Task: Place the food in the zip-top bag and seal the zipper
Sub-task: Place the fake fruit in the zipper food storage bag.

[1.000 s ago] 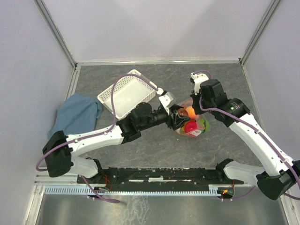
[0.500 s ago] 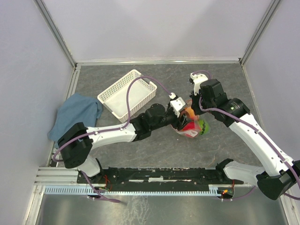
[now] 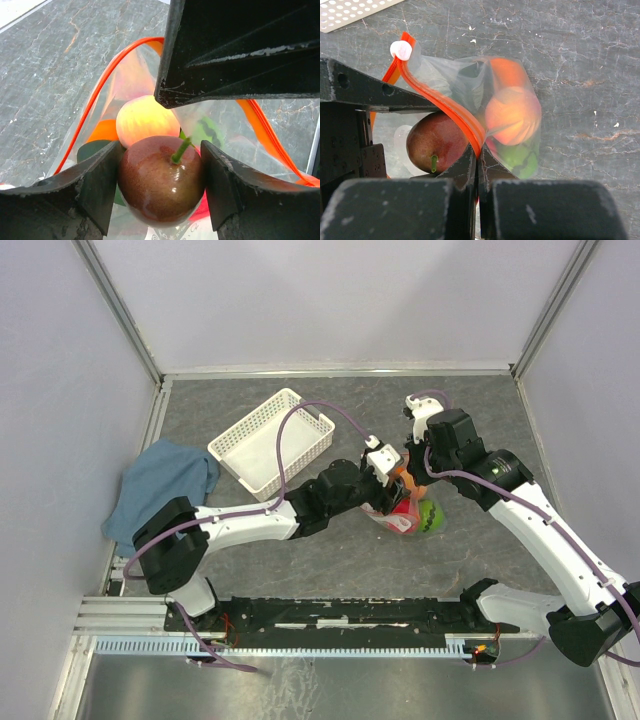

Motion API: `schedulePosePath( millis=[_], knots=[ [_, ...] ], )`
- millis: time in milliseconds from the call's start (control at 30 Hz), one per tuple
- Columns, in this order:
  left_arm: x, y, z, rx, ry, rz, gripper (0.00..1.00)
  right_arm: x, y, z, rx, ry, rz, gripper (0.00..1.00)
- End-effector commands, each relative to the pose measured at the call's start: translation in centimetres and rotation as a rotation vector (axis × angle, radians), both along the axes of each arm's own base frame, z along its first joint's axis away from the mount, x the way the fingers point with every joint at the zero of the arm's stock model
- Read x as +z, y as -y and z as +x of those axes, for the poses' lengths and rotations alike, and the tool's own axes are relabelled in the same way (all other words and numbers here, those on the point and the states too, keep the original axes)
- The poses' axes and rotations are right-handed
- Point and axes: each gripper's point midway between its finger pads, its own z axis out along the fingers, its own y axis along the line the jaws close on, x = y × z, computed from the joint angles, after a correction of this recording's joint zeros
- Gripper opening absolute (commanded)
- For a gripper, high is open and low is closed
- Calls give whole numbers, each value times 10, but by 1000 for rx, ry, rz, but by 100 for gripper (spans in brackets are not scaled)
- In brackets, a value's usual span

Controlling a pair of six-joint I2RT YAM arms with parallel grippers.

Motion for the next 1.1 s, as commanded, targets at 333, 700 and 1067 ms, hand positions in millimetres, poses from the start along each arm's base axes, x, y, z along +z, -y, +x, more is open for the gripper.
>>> schedulePosePath(
  millis=[333, 700, 1067],
  knots=[
    [72, -24, -10, 25, 31, -83, 78, 24, 0, 5, -19, 72, 36, 1],
    [70, -93, 19, 99, -30, -91, 81, 31, 2, 6, -14, 81, 22, 1],
    [39, -124, 33, -11, 30, -70, 75, 34, -3, 9, 26, 68, -1, 1]
  ],
)
